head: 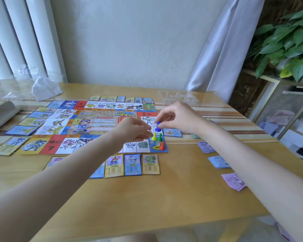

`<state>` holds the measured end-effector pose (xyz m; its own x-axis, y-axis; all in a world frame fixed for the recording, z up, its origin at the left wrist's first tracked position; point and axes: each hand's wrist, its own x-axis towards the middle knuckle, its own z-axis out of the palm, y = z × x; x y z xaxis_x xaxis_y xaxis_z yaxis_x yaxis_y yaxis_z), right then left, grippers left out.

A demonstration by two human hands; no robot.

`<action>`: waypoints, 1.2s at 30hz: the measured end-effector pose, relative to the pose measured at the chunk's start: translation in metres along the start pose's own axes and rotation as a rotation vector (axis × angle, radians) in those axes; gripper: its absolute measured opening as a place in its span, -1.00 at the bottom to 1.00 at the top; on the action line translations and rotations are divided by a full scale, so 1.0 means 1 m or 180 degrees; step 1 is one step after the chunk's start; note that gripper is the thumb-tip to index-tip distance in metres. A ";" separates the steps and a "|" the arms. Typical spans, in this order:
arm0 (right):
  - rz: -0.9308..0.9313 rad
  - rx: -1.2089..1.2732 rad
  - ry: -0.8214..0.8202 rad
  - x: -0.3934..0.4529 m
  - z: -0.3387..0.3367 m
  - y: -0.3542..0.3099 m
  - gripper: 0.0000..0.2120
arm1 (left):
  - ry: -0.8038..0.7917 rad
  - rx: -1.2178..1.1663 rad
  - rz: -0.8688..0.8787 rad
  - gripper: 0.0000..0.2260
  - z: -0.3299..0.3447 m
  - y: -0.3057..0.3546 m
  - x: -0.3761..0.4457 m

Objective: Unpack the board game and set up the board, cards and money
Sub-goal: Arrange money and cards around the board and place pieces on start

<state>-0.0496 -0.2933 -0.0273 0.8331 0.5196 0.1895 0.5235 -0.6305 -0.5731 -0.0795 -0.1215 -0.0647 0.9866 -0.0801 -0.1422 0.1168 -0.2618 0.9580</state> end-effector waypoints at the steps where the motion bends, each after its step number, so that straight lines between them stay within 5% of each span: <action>1: 0.0054 -0.0056 -0.0090 0.000 0.001 0.001 -0.90 | 0.0098 0.0372 0.0144 -0.90 -0.003 -0.002 0.001; 6: 0.0080 -0.0477 -0.0291 -0.002 0.020 0.008 -0.93 | 0.0102 0.1734 0.0540 -0.77 -0.004 -0.014 0.004; 21: 0.0040 -0.0884 -0.0648 0.000 0.039 0.020 -0.86 | 0.0241 0.1552 0.0520 -0.76 -0.001 -0.019 0.008; 26: 0.0045 -0.0096 0.0225 -0.001 0.000 0.022 -0.95 | 0.0419 0.1265 0.0708 -0.69 0.003 -0.006 0.010; 28: 0.0228 -0.0379 0.0544 0.001 -0.026 0.034 -0.96 | 0.0440 0.1188 0.0734 -0.71 0.006 0.002 0.013; 36: 0.1376 -0.1551 -0.1071 -0.005 -0.059 0.110 -0.64 | 0.0315 0.1207 0.0914 -0.74 0.042 0.031 0.032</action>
<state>0.0146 -0.3990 -0.0442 0.9244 0.2659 -0.2735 0.2456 -0.9635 -0.1067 -0.0494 -0.1726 -0.0498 0.9811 -0.1132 0.1566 -0.1933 -0.5761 0.7942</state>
